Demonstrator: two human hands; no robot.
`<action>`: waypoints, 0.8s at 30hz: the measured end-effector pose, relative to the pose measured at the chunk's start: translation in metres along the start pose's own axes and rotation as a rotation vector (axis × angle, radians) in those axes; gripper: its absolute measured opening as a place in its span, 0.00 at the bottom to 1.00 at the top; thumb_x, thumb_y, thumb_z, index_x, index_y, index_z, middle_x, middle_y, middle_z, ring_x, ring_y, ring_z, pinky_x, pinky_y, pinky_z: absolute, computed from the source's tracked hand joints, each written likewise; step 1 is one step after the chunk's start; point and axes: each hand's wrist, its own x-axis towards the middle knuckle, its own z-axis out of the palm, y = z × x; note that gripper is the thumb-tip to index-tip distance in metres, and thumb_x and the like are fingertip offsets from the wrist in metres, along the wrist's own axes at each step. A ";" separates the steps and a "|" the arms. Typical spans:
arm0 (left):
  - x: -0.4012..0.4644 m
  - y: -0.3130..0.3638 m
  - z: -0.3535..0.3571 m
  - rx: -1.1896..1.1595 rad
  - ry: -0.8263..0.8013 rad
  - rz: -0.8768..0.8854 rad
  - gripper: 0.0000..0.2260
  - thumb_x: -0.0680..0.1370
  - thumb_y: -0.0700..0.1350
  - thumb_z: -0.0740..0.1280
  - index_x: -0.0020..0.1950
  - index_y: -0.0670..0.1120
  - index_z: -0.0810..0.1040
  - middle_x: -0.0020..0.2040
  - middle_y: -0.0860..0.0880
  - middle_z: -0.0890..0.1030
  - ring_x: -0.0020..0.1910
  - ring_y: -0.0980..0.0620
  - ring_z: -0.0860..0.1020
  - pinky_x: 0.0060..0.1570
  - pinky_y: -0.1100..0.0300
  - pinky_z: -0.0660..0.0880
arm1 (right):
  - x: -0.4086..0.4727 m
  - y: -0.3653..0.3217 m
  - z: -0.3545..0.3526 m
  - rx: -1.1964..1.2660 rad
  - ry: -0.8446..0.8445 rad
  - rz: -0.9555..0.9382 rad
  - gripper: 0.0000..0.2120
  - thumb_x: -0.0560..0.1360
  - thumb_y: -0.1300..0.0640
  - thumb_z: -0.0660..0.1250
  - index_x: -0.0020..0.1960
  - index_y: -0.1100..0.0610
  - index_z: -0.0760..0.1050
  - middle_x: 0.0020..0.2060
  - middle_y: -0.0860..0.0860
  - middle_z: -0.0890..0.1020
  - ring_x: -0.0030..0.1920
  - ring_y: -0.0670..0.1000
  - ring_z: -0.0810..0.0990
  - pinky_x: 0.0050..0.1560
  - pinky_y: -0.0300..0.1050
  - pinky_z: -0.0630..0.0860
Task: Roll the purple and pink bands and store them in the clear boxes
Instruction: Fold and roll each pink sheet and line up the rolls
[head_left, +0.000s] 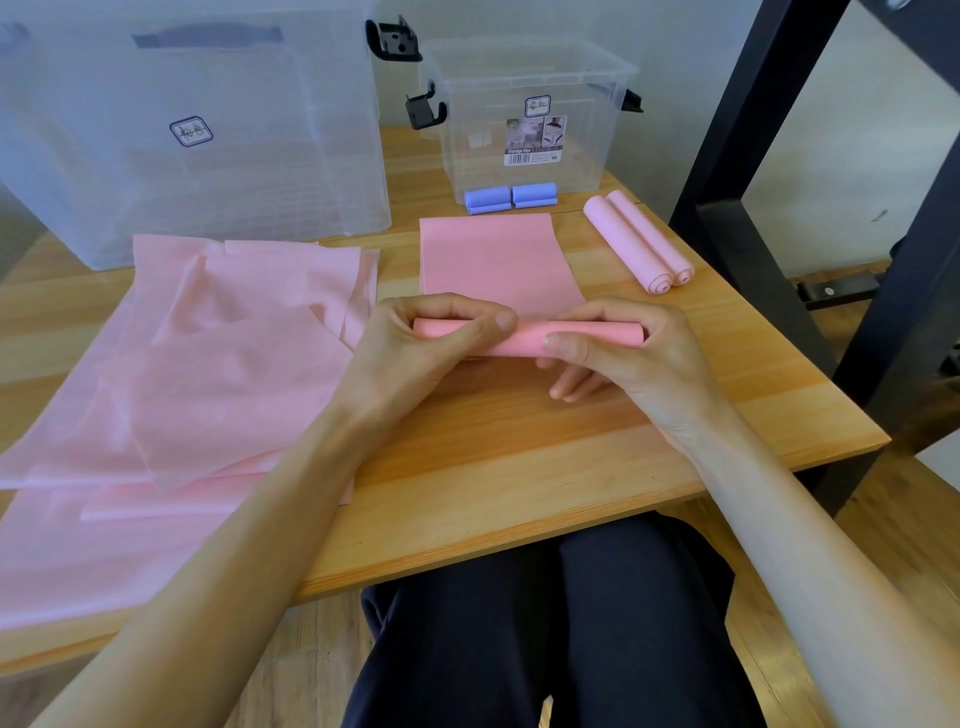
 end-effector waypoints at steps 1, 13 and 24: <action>0.000 0.000 0.000 0.013 -0.007 0.026 0.09 0.68 0.49 0.75 0.46 0.48 0.86 0.42 0.52 0.86 0.42 0.59 0.82 0.43 0.65 0.79 | 0.000 0.000 0.000 -0.003 0.004 0.010 0.12 0.71 0.54 0.74 0.50 0.60 0.83 0.38 0.57 0.86 0.32 0.57 0.85 0.33 0.45 0.82; 0.000 -0.001 0.001 -0.035 -0.008 -0.054 0.06 0.72 0.46 0.74 0.47 0.45 0.85 0.42 0.48 0.87 0.41 0.53 0.85 0.41 0.60 0.83 | 0.001 0.000 0.000 -0.016 -0.005 0.003 0.13 0.70 0.59 0.75 0.53 0.61 0.82 0.41 0.57 0.86 0.35 0.57 0.85 0.33 0.44 0.82; 0.000 -0.001 0.000 0.032 0.002 0.028 0.04 0.72 0.45 0.74 0.45 0.47 0.86 0.39 0.54 0.86 0.40 0.60 0.82 0.36 0.66 0.78 | 0.001 -0.001 0.001 0.002 -0.005 0.031 0.15 0.68 0.53 0.75 0.51 0.59 0.83 0.41 0.56 0.86 0.34 0.56 0.85 0.33 0.45 0.82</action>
